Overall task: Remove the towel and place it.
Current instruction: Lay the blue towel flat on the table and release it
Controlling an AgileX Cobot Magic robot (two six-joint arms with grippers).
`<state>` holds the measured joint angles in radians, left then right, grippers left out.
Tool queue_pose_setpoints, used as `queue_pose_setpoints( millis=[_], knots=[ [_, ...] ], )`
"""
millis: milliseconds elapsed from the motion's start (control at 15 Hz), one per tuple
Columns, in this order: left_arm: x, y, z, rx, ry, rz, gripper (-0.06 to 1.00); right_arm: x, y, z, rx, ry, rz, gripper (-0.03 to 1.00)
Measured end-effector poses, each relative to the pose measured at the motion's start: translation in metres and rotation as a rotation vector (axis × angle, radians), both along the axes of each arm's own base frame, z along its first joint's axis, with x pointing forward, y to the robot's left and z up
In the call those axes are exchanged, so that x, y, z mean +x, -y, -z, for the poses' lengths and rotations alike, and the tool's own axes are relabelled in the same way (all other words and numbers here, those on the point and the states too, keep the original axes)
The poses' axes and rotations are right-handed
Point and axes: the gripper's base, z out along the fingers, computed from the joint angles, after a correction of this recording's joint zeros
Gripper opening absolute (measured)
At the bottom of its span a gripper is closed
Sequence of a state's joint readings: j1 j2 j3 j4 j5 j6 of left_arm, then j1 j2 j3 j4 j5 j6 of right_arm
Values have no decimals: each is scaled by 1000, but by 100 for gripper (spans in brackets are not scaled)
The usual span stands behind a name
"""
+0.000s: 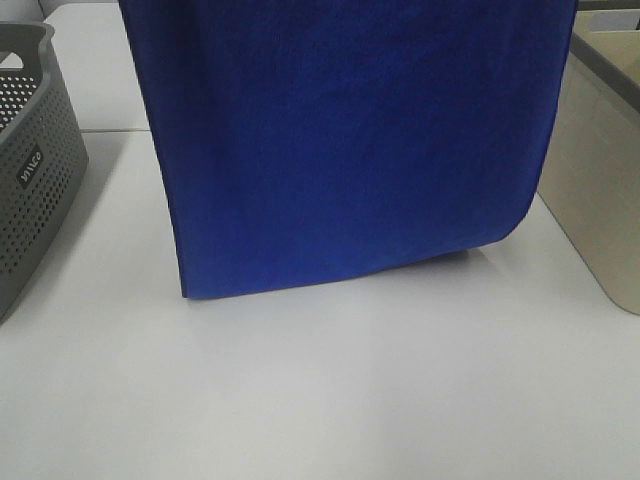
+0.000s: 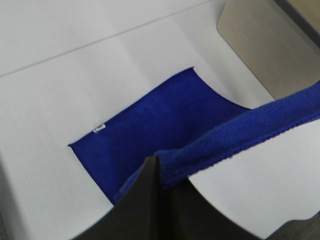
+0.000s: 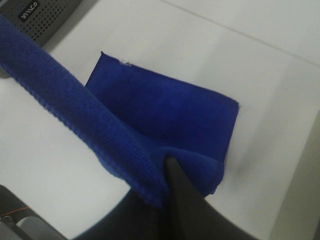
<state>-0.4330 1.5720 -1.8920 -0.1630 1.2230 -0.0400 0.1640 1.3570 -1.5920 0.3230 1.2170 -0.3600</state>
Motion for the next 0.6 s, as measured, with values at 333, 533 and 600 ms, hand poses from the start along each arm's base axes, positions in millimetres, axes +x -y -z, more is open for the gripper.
queue_pose_setpoints(
  millis=[333, 533, 600],
  knots=[
    [-25, -5, 33, 4, -130, 42, 0, -37, 1, 28, 67, -113, 13, 2],
    [-36, -6, 54, 0, -211, 65, 0, -49, 2, 51, 77, -199, 47, 2],
    [-40, -6, 64, 1, -249, 67, 0, -54, 2, 58, 80, -224, 52, 2]
  ],
)
